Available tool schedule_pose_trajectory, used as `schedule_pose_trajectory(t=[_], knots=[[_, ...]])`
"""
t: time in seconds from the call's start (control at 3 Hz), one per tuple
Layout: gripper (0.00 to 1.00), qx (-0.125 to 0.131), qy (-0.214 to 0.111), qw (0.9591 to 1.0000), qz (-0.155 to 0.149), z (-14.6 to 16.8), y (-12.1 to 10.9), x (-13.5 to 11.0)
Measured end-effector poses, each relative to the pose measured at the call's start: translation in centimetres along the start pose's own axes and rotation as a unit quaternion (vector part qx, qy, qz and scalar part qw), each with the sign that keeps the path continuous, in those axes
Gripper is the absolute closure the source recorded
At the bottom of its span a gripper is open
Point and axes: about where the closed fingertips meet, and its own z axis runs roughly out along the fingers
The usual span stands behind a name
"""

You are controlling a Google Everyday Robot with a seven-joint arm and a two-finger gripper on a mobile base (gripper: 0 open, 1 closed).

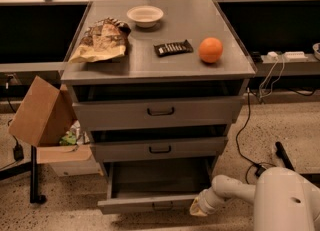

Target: Close bottom drawer

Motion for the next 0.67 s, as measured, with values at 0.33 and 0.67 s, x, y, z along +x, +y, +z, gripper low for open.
schedule_pose_trajectory(t=[0.33,0.67], knots=[[1.0,0.016,-0.001,0.9999,-0.001,-0.29,-1.13,0.3],[1.0,0.017,-0.001,0.9999,-0.001,-0.32,-1.04,0.36]])
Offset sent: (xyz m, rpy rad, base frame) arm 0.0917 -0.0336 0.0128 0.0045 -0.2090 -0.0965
